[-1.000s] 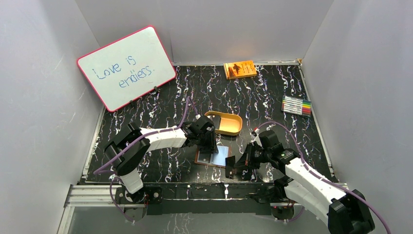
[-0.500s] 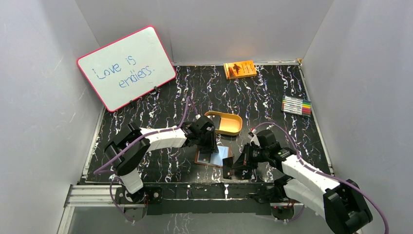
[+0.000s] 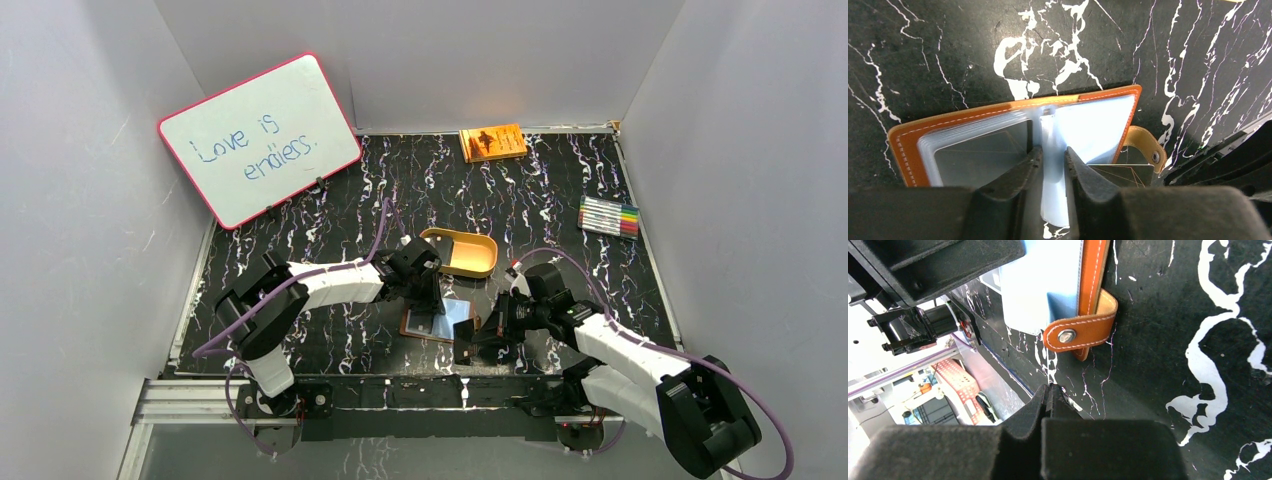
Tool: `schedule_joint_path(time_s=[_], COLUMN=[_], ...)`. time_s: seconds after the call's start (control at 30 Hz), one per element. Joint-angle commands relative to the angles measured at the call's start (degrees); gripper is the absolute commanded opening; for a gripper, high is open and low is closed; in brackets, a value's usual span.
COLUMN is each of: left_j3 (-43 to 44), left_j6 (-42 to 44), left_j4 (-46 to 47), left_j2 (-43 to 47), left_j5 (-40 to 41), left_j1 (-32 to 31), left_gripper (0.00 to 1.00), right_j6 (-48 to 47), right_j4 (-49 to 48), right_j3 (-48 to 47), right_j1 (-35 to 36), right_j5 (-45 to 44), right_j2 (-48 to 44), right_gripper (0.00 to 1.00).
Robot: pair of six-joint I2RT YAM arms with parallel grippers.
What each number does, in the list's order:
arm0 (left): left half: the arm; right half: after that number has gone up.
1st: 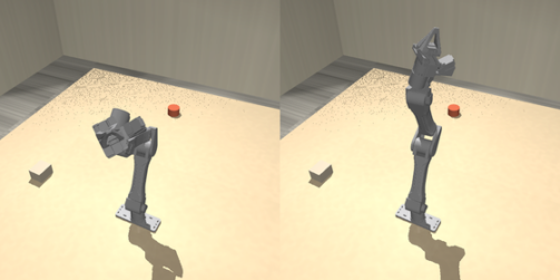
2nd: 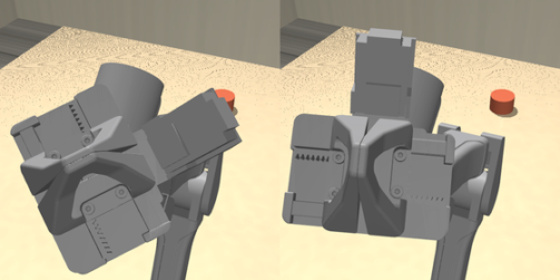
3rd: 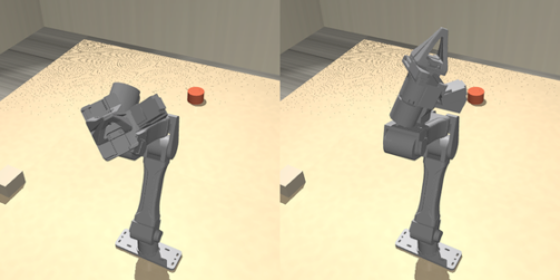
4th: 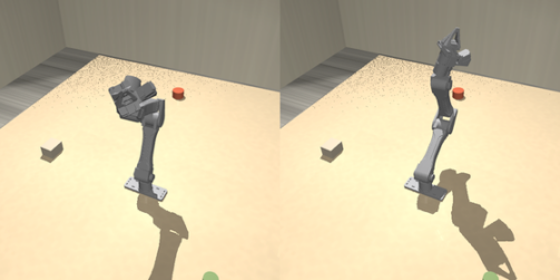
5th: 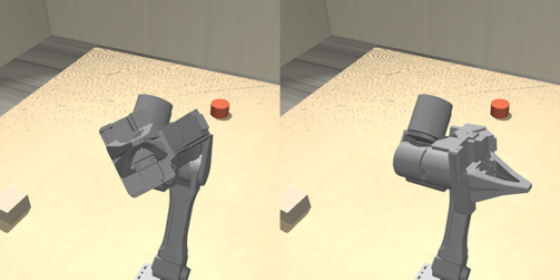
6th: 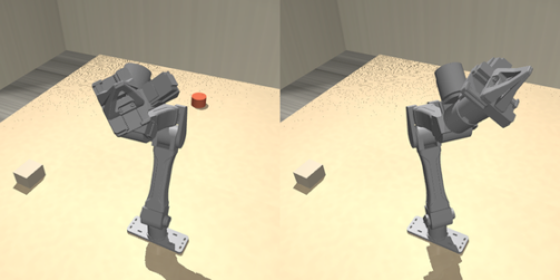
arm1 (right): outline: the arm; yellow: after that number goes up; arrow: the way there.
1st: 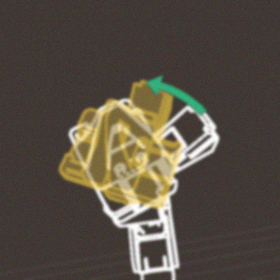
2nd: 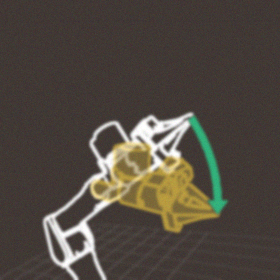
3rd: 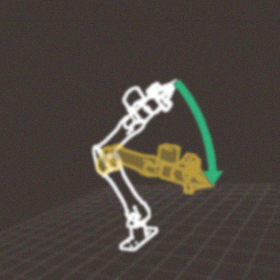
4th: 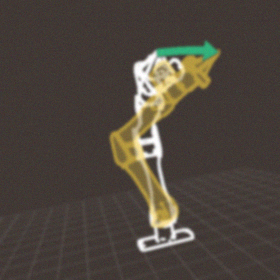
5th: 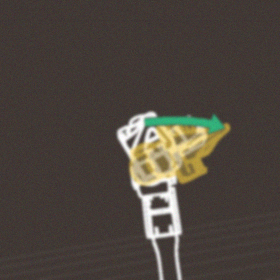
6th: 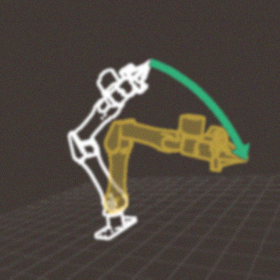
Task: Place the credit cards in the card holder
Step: Turn over the card slot in the card holder.
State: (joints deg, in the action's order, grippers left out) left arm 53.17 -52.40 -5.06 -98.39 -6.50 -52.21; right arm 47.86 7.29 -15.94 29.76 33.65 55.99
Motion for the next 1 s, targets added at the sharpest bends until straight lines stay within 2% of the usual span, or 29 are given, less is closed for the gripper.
schedule_joint_path(time_s=[0.0,0.1,0.17,0.5,0.7,0.97], left_j3=[-1.5,-1.4,-1.4,-2.5,-2.6,-2.5], left_j6=[0.8,0.8,0.8,-0.2,-0.4,-0.6], left_j4=[-4.6,-5.1,-5.3,-4.2,-3.8,-3.7], left_j2=[-2.7,-2.3,-2.1,-1.9,-1.4,-0.6], left_j5=[2.6,3.2,3.5,2.8,2.2,1.8], left_j1=[-0.2,-0.2,-0.2,0.2,0.5,0.7], left_gripper=[0.14,0.03,0.0,0.0,0.0,0.0], right_j6=[-0.5,-1.0,-1.4,-0.6,-2.4,-1.1], right_j4=[-1.7,0.0,2.3,0.6,1.4,-0.5], right_j3=[-1.2,-1.8,-2.4,-2.2,-4.7,-3.2], right_j1=[0.3,0.3,0.3,0.3,0.3,0.3], right_j5=[1.1,0.6,-0.3,0.4,0.7,-0.9], right_j2=[-0.4,-1.4,-2.6,-3.8,1.4,2.8], right_gripper=[0.0,0.0,0.0,0.0,0.0,0.0])
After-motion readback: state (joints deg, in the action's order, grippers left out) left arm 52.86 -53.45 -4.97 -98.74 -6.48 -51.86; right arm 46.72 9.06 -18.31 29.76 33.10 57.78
